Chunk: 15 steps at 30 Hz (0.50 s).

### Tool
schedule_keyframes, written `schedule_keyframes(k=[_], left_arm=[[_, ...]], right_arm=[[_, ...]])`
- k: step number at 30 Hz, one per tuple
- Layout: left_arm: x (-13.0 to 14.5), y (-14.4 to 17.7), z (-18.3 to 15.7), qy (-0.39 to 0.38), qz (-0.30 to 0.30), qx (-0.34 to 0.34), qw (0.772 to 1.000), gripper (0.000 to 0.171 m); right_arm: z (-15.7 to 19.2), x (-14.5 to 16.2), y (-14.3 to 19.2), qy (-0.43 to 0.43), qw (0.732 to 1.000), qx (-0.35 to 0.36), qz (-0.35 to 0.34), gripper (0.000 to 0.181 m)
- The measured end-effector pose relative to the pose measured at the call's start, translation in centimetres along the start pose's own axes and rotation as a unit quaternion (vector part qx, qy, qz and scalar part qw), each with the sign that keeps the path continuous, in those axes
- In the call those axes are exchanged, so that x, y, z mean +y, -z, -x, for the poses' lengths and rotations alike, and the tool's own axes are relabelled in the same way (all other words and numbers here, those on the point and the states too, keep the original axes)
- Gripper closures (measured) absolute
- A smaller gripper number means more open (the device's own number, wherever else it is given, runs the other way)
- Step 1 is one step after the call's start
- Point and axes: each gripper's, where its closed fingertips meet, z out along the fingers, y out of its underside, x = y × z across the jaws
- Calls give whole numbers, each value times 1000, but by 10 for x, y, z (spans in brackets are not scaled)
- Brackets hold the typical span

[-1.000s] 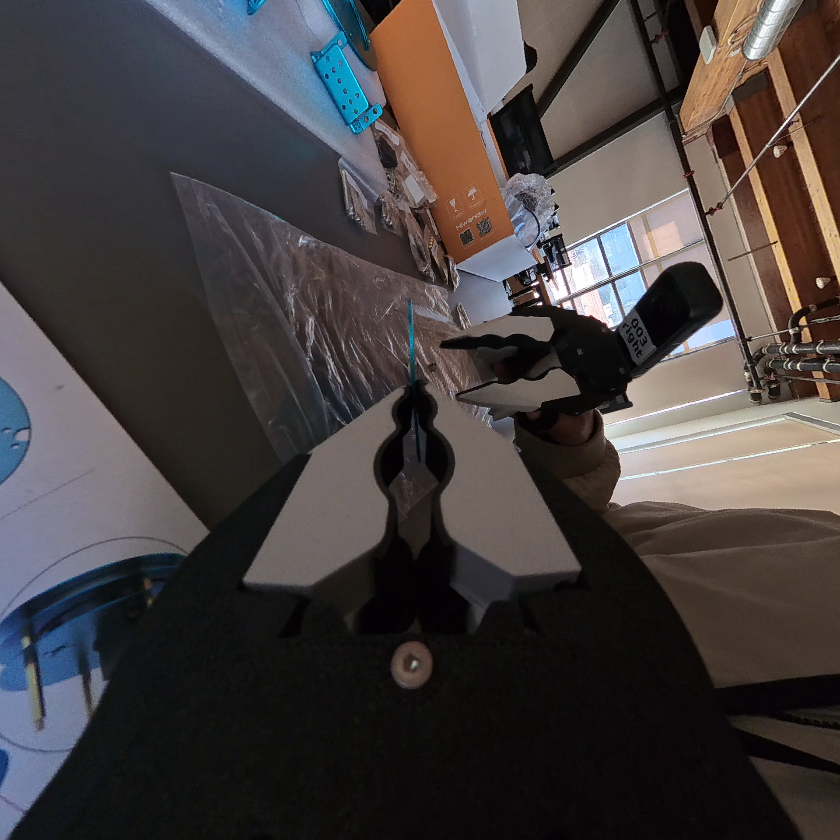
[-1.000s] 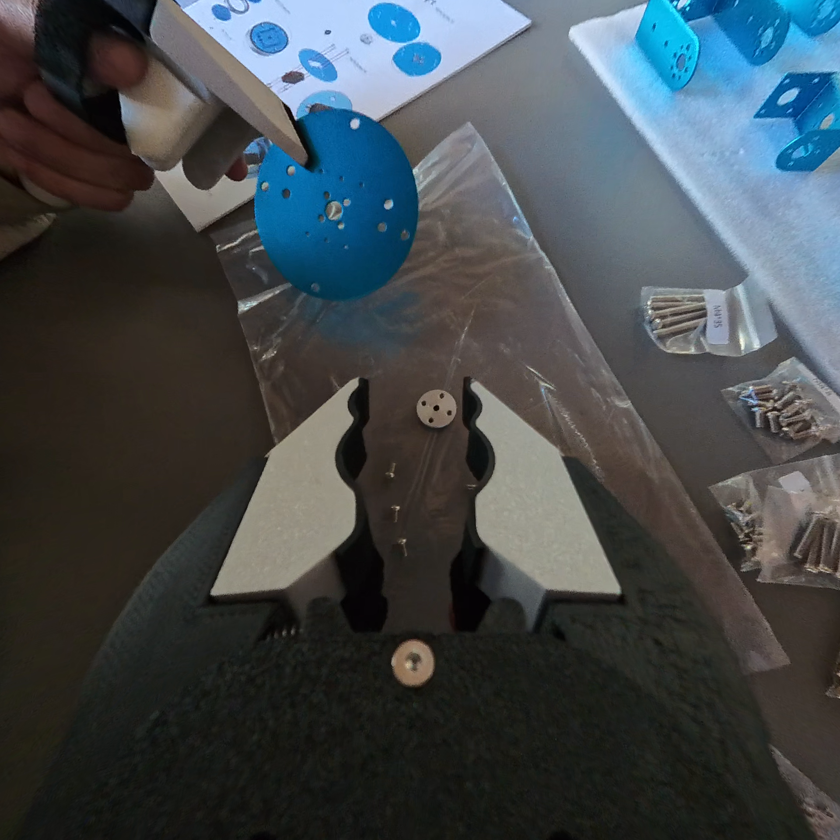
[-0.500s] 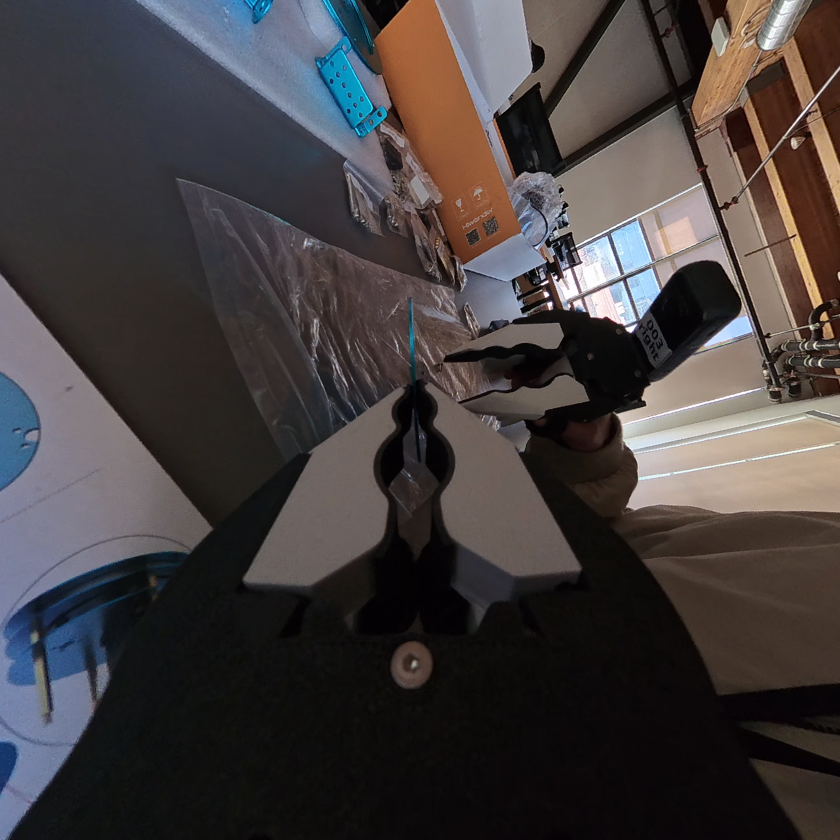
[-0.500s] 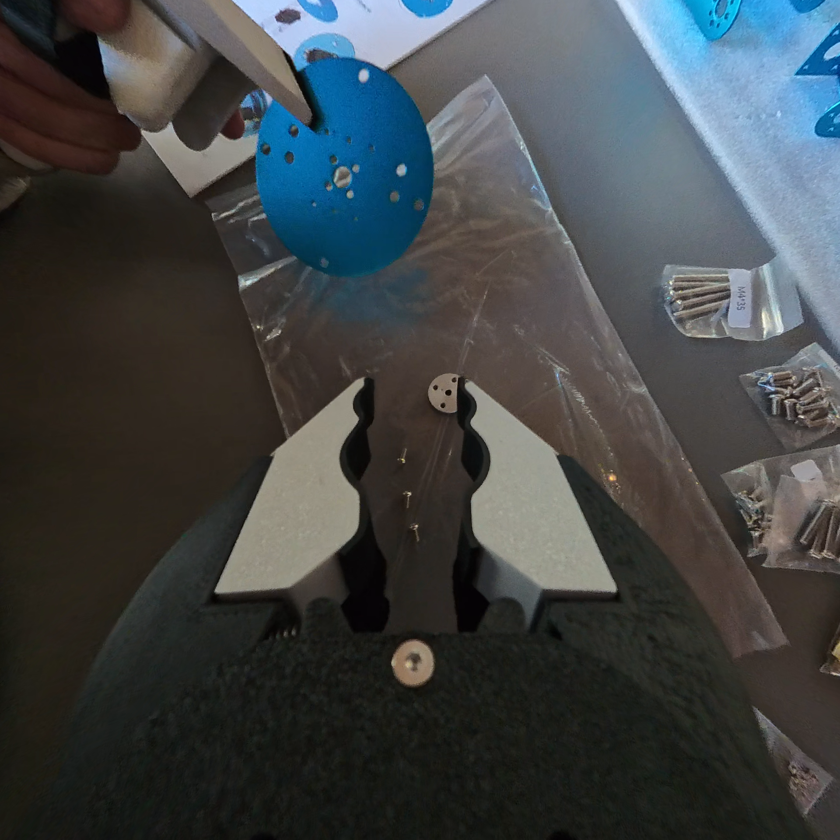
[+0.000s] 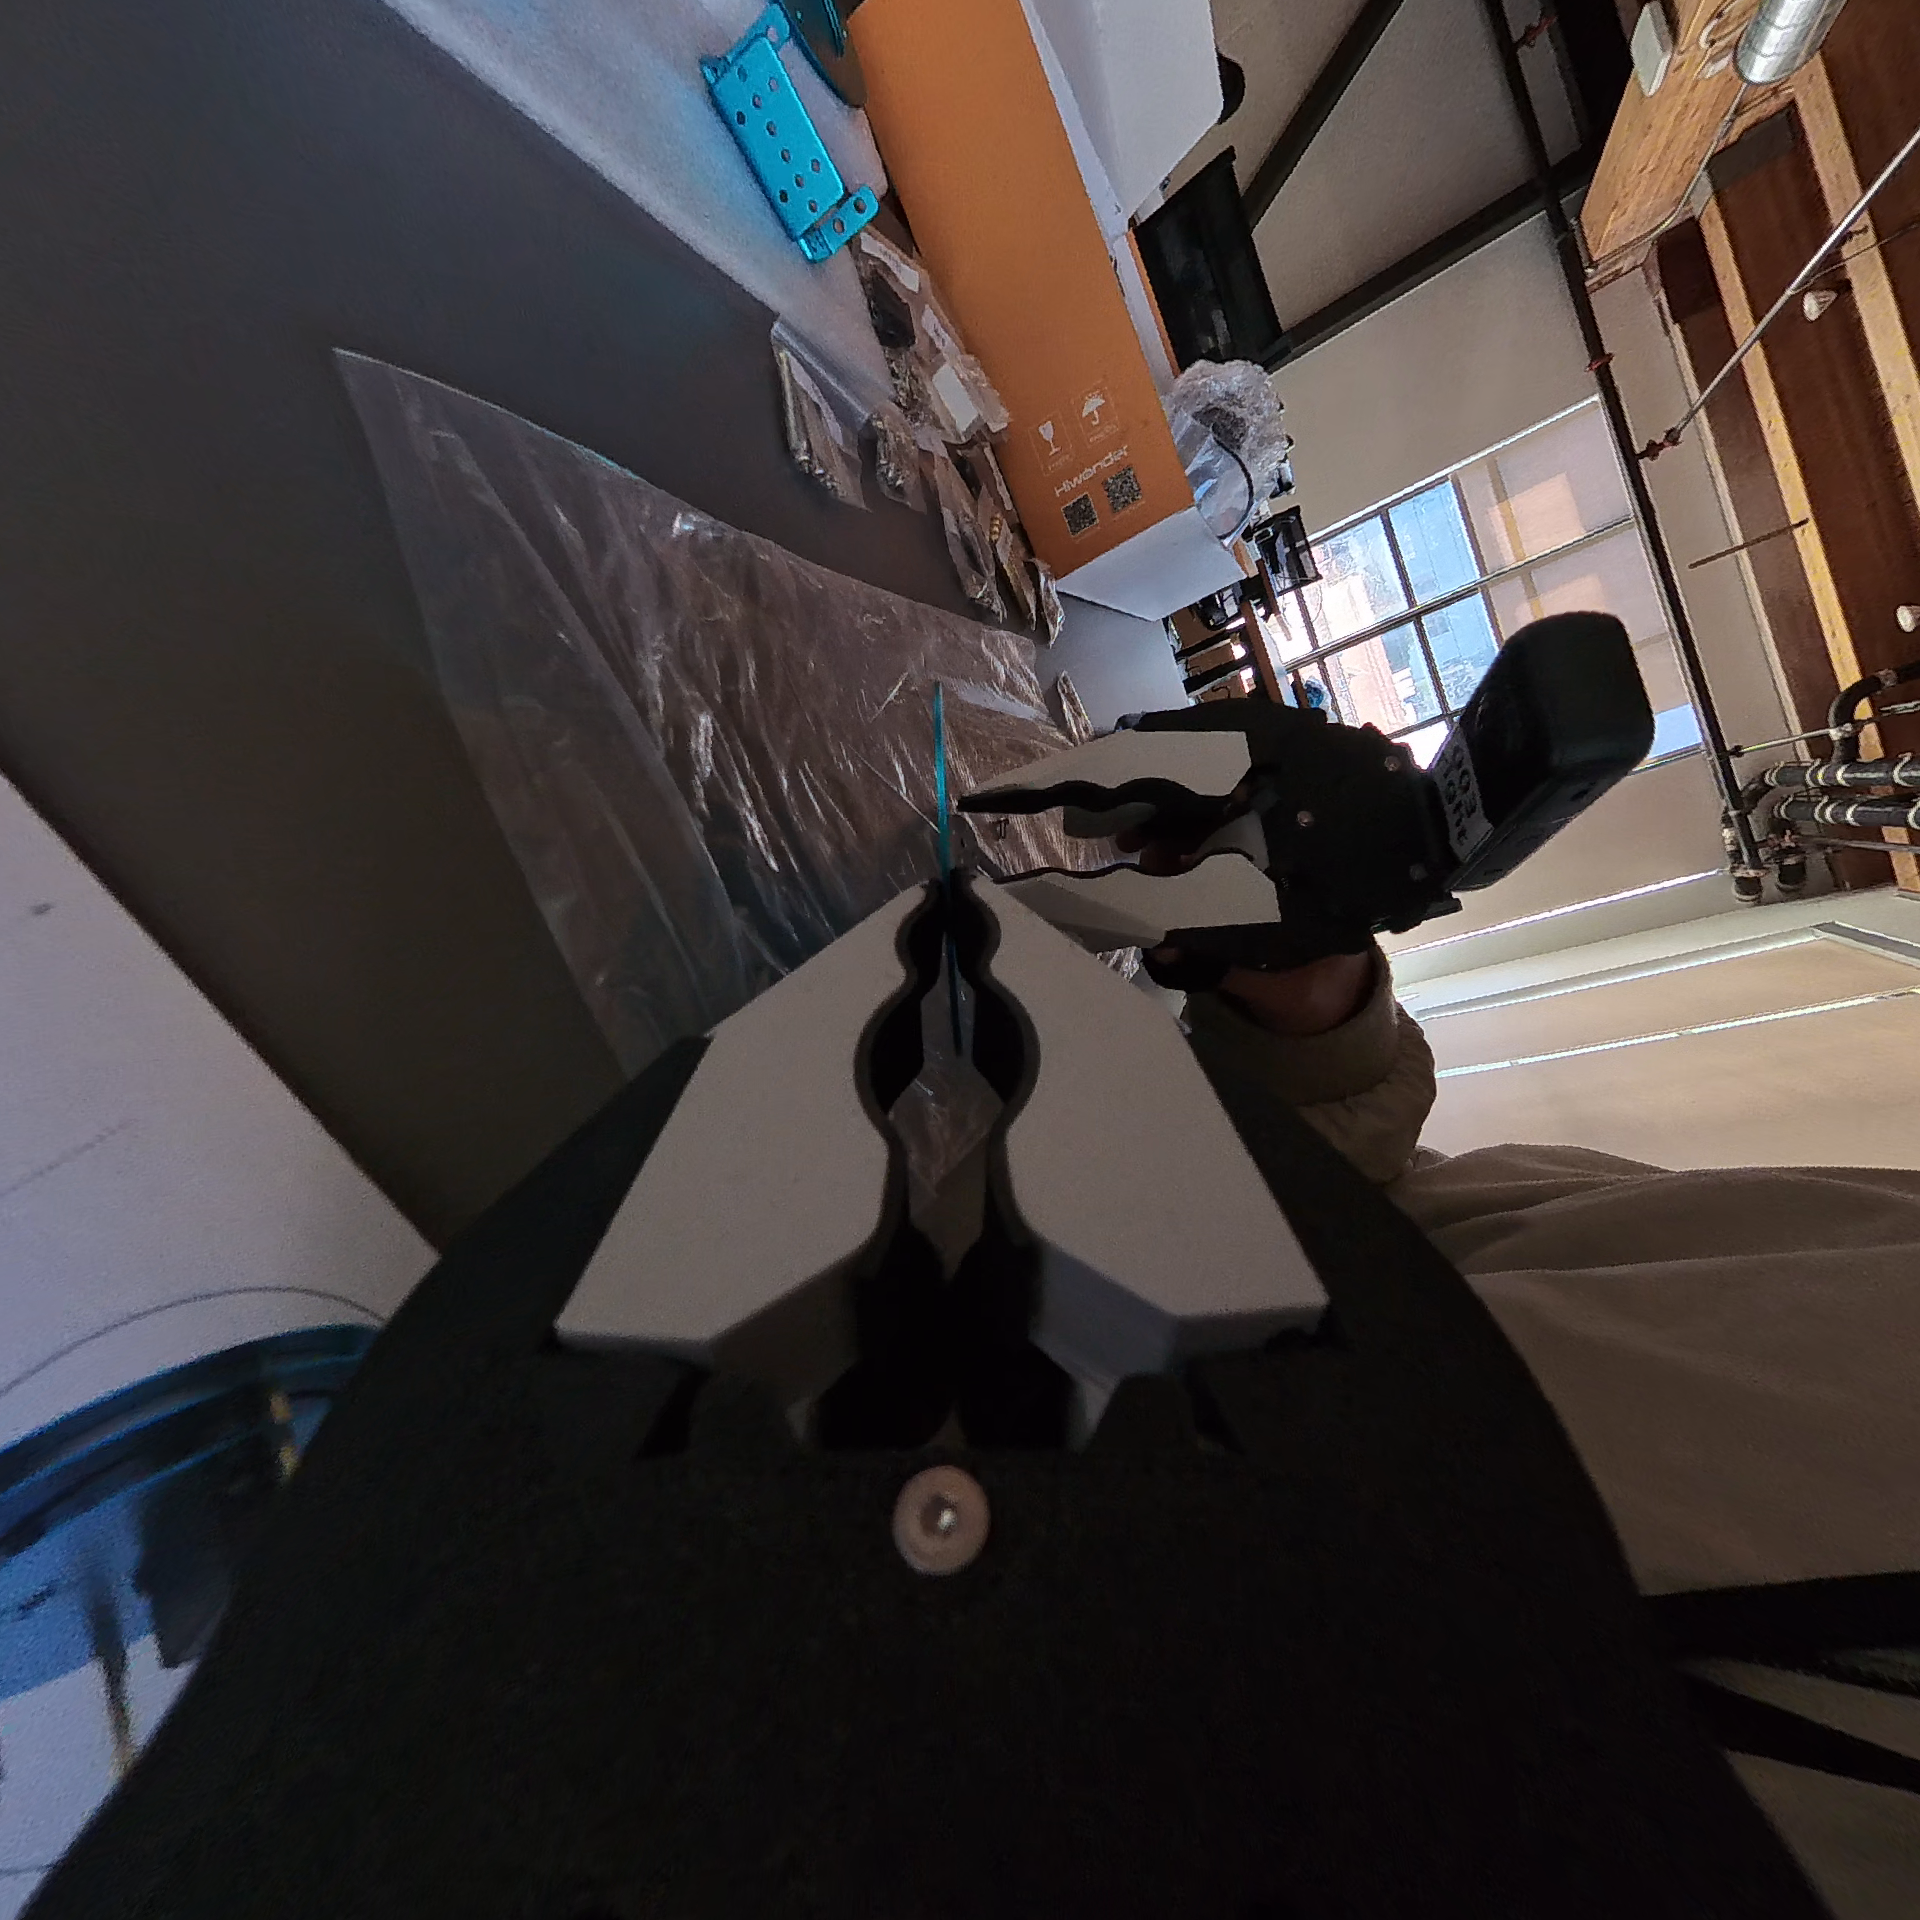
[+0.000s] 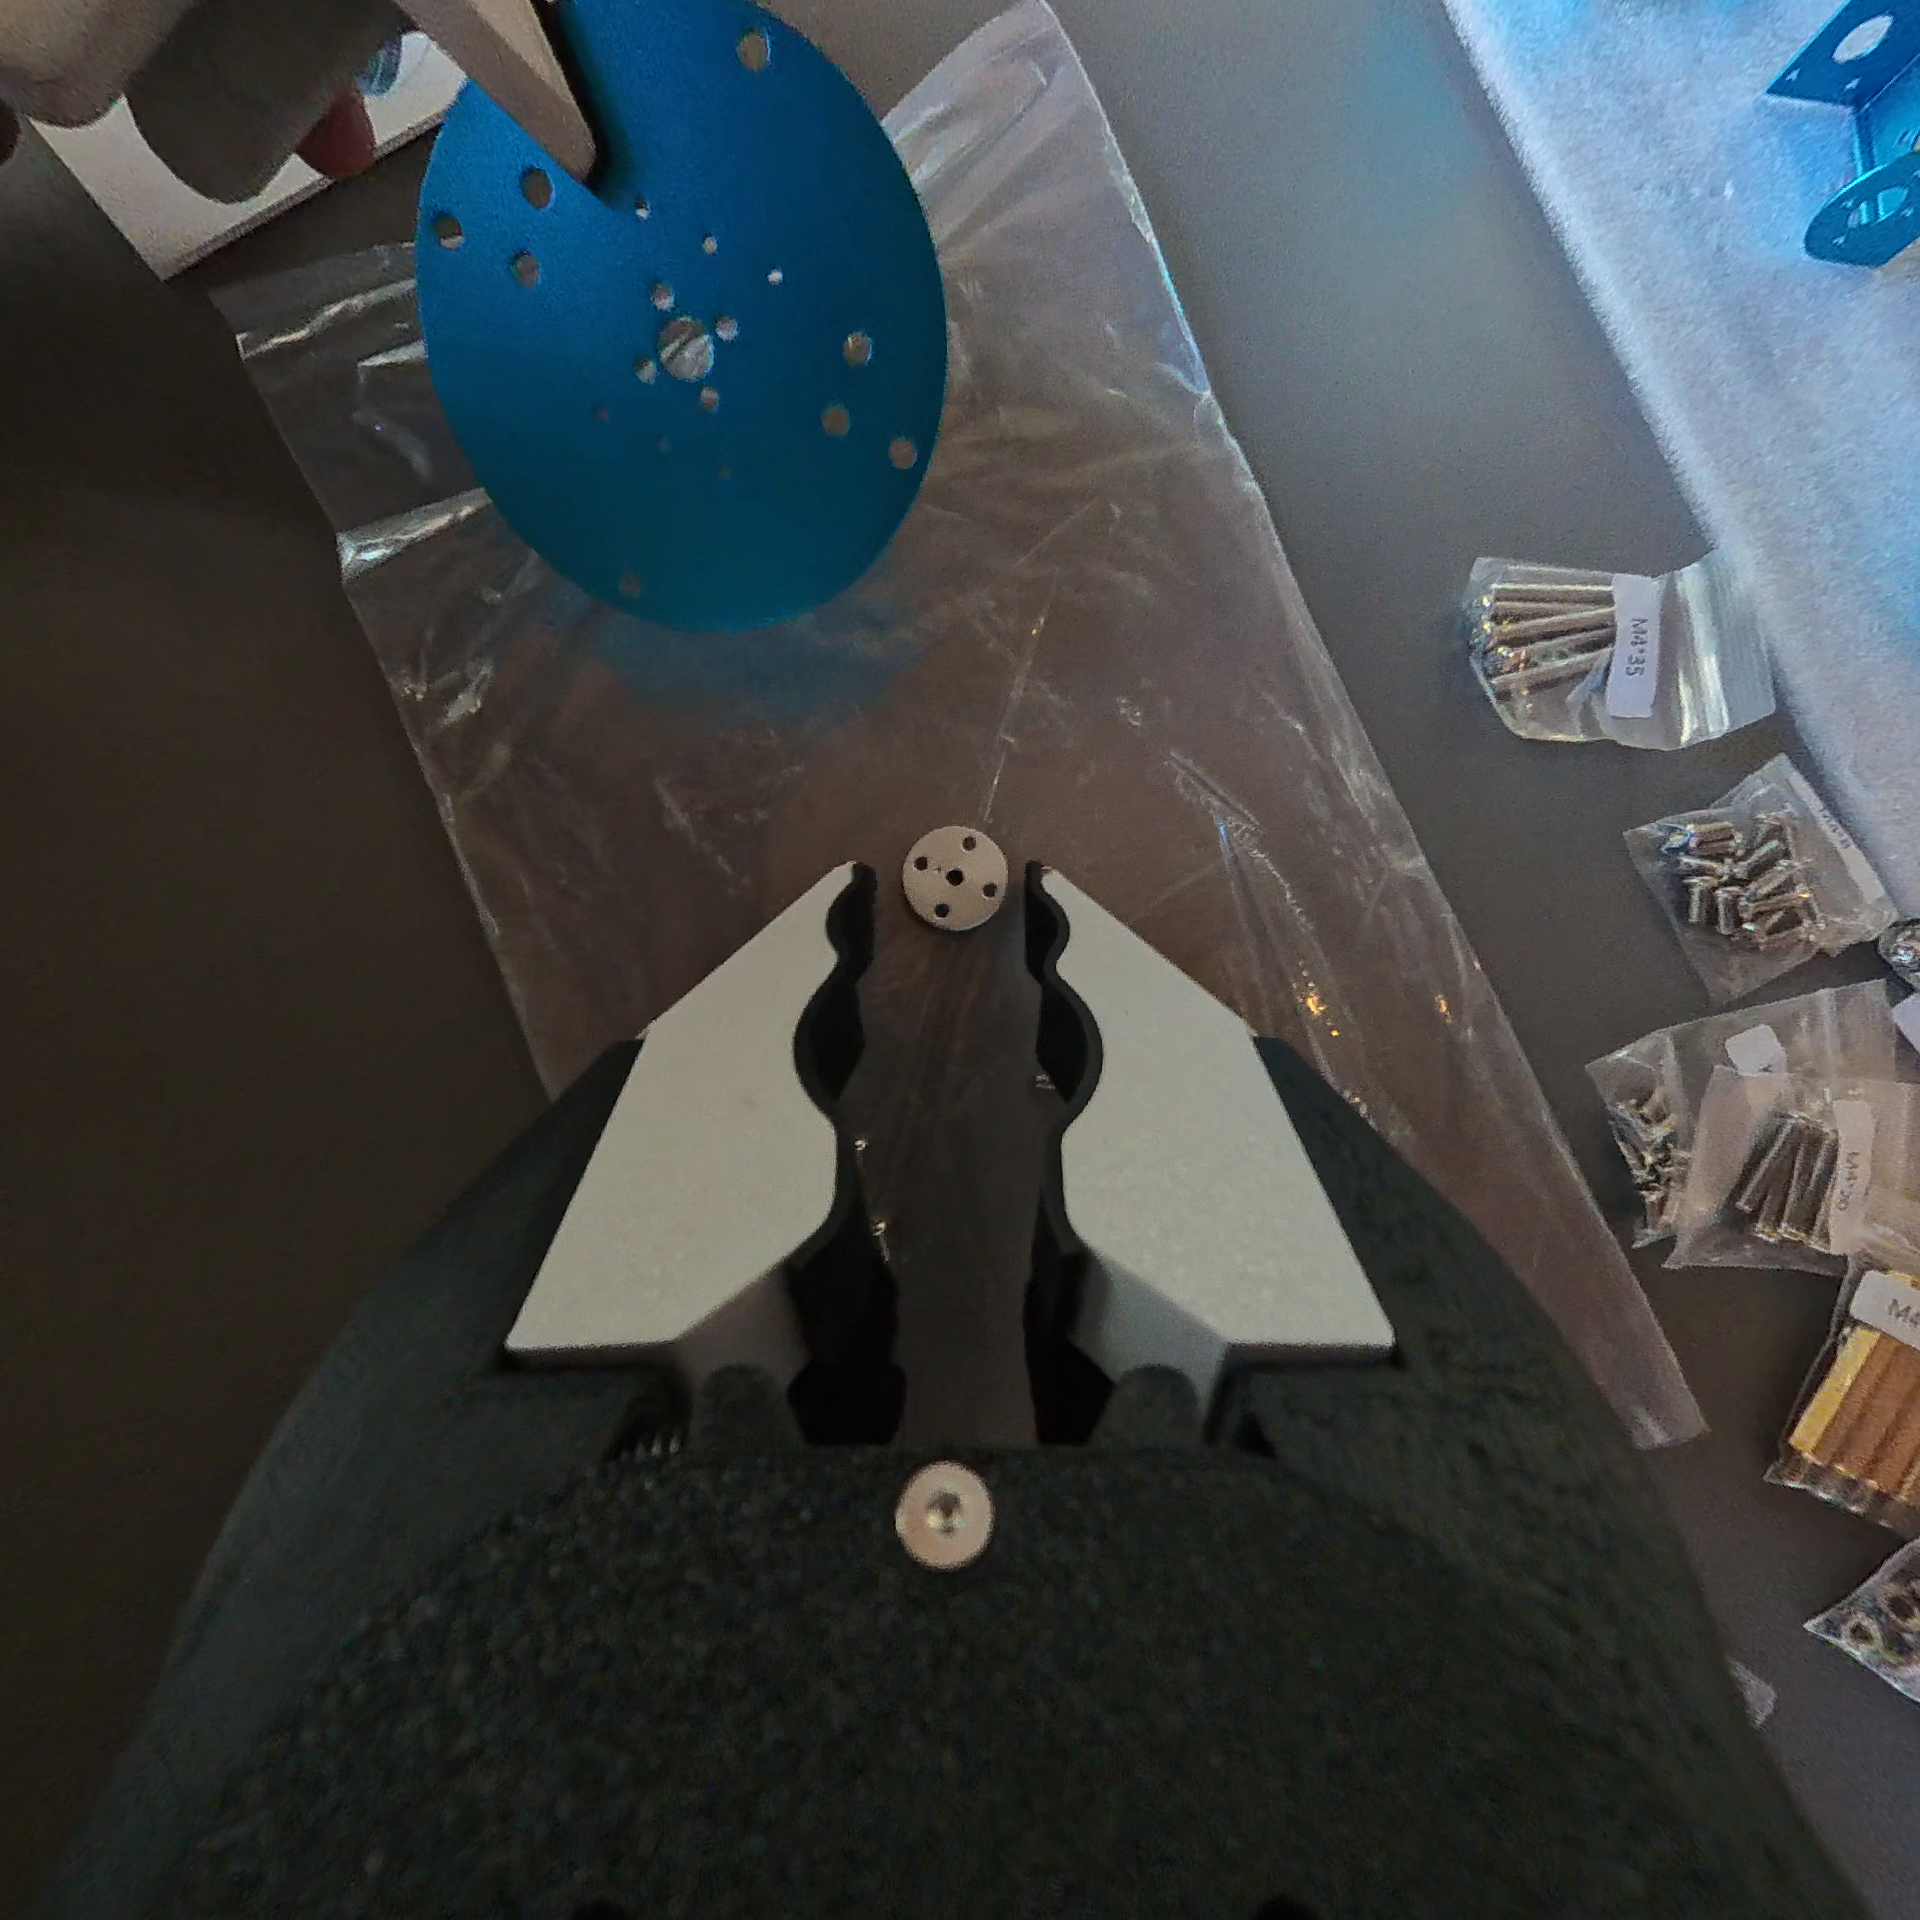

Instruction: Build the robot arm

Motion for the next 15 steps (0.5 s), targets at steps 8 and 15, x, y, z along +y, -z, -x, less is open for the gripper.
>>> schedule_keyframes(k=[8,15], left_arm=[[1,-1,-3,-1,1,8,1000,170],[2,-2,-3,-1,2,10,1000,170]], right_arm=[[0,2,-2,-8,1000,-6,1,158],[-1,2,-2,-2,1000,0,3,159]])
